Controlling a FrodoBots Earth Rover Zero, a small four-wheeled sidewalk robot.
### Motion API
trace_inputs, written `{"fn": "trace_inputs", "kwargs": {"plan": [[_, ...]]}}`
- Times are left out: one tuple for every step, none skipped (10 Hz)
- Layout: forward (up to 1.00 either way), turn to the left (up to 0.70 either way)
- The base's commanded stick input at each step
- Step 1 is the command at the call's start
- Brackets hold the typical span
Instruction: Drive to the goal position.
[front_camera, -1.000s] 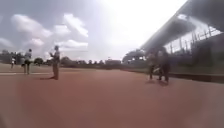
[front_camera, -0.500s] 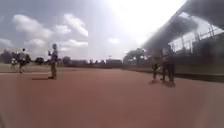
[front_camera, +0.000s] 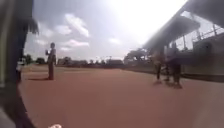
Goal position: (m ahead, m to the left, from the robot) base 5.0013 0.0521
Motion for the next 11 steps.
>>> {"fn": "trace_inputs", "kwargs": {"plan": [[0.70,0.00],[0.70,0.00],[0.70,0.00],[0.70,0.00],[0.70,0.00],[0.70,0.00],[0.70,0.00],[0.70,0.00],[0.70,0.00],[0.70,0.00],[0.70,0.00]]}}
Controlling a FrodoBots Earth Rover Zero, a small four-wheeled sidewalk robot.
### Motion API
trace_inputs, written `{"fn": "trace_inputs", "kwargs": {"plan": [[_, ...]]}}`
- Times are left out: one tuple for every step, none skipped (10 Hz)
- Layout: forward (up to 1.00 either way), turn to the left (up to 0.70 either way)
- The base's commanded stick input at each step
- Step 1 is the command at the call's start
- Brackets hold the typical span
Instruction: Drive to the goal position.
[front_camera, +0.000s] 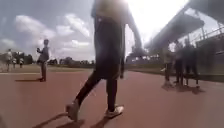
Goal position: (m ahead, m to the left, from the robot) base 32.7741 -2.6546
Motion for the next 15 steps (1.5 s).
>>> {"fn": "trace_inputs", "kwargs": {"plan": [[0.70,0.00],[0.70,0.00],[0.70,0.00],[0.70,0.00],[0.70,0.00],[0.70,0.00],[0.70,0.00],[0.70,0.00],[0.70,0.00],[0.70,0.00],[0.70,0.00],[0.70,0.00],[0.70,0.00],[0.70,0.00],[0.70,0.00]]}}
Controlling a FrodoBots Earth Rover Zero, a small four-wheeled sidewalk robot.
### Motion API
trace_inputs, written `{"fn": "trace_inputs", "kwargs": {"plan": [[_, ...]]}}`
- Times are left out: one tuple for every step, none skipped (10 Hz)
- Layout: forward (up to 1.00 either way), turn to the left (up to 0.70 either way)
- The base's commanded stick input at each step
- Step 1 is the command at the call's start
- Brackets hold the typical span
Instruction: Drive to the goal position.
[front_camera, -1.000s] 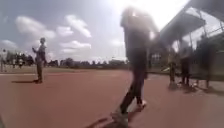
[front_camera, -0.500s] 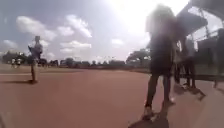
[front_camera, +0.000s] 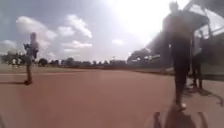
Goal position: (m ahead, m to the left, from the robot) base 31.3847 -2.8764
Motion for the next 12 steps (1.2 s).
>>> {"fn": "trace_inputs", "kwargs": {"plan": [[0.70,0.00],[0.70,0.00],[0.70,0.00],[0.70,0.00],[0.70,0.00],[0.70,0.00],[0.70,0.00],[0.70,0.00],[0.70,0.00],[0.70,0.00],[0.70,0.00],[0.70,0.00]]}}
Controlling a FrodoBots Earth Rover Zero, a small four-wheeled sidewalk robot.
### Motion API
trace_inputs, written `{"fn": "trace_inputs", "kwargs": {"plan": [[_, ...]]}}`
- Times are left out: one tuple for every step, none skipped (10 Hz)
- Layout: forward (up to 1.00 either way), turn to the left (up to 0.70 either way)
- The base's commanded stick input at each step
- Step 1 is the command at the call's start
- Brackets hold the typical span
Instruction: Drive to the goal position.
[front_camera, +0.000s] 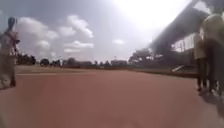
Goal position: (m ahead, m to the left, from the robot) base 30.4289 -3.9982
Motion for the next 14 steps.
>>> {"fn": "trace_inputs", "kwargs": {"plan": [[0.70,0.00],[0.70,0.00],[0.70,0.00],[0.70,0.00],[0.70,0.00],[0.70,0.00],[0.70,0.00],[0.70,0.00],[0.70,0.00],[0.70,0.00],[0.70,0.00],[0.70,0.00],[0.70,0.00],[0.70,0.00]]}}
